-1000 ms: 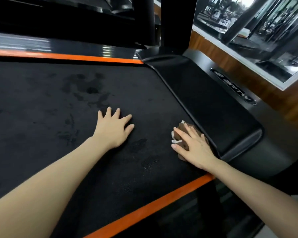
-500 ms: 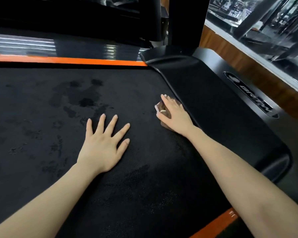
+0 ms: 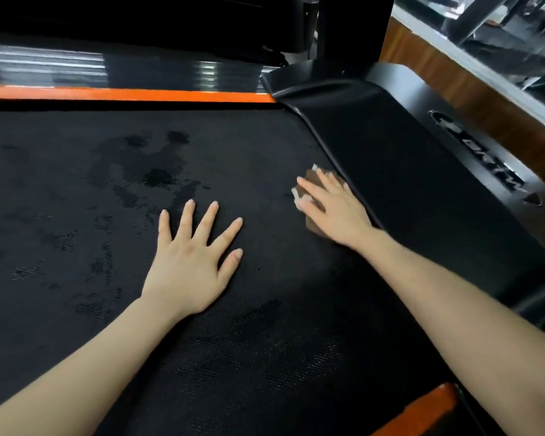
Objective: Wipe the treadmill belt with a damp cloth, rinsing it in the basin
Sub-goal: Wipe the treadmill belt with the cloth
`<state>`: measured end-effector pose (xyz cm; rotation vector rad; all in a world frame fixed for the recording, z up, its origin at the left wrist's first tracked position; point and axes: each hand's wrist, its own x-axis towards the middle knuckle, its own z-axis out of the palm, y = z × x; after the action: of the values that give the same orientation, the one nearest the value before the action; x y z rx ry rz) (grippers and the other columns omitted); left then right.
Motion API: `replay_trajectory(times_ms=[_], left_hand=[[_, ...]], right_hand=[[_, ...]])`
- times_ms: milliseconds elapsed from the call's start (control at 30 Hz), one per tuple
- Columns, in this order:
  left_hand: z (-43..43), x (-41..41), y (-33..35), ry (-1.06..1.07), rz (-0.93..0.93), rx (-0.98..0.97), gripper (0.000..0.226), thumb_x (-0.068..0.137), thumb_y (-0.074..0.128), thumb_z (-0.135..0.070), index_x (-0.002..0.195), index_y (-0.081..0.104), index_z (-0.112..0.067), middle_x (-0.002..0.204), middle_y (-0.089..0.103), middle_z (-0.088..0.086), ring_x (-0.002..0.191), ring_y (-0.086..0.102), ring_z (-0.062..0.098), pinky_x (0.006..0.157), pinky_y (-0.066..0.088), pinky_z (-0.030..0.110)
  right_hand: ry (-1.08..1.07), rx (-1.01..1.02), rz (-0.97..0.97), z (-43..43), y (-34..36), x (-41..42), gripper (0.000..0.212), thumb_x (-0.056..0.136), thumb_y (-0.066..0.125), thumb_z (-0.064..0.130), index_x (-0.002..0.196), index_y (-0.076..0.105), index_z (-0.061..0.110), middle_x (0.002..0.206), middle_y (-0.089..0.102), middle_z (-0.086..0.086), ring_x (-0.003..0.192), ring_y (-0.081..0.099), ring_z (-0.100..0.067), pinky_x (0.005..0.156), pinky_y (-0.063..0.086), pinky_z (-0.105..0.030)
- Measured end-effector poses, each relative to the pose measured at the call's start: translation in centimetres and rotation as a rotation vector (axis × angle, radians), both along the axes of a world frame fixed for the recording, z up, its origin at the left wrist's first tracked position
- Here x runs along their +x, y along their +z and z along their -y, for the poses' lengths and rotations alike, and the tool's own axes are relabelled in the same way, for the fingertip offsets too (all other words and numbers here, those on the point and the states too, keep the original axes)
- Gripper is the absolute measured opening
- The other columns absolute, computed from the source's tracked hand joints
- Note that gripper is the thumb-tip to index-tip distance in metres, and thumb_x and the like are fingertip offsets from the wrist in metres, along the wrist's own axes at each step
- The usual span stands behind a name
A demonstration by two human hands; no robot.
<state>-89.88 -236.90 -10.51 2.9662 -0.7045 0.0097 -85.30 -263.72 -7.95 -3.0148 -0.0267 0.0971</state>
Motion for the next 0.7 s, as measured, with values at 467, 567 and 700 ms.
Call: replay_trajectory(times_ms=[467,567,700], left_hand=[[-1.7,10.5,0.2,0.194,-0.013,0.104,0.07,0.086,-0.007,-0.065,0.149,0.004,-0.037,0.159,0.004,0.0,0.145,-0.002,0.035,0.112,0.001,0.061],[-1.7,10.4,-0.1,0.21,0.016,0.067,0.082,0.076,-0.014,-0.065,0.149,0.009,-0.038,0.159,0.009,0.0,0.145,0.0,0.035,0.113,0.002,0.059],[-1.7,10.5,-0.1,0.202,0.027,0.033,0.082,0.075,-0.013,-0.066,0.149,0.009,-0.039,0.159,0.009,-0.001,0.145,0.0,0.033,0.114,0.002,0.057]], right_hand=[[0.09,0.069,0.019,0.6,-0.1,5.6,0.059,0.088,0.042,0.064,0.143,0.028,0.047,0.159,0.002,0.009,0.146,-0.002,-0.01,0.117,-0.001,-0.031],[0.092,0.084,0.024,0.2,0.1,8.9,0.056,0.091,0.04,0.061,0.143,0.028,0.046,0.159,0.003,0.01,0.146,-0.002,-0.01,0.117,0.0,-0.032],[0.07,0.099,0.01,-0.9,0.4,14.1,0.056,0.092,0.038,0.061,0.144,0.029,0.042,0.159,0.005,0.007,0.146,0.002,-0.015,0.118,0.004,-0.035]])
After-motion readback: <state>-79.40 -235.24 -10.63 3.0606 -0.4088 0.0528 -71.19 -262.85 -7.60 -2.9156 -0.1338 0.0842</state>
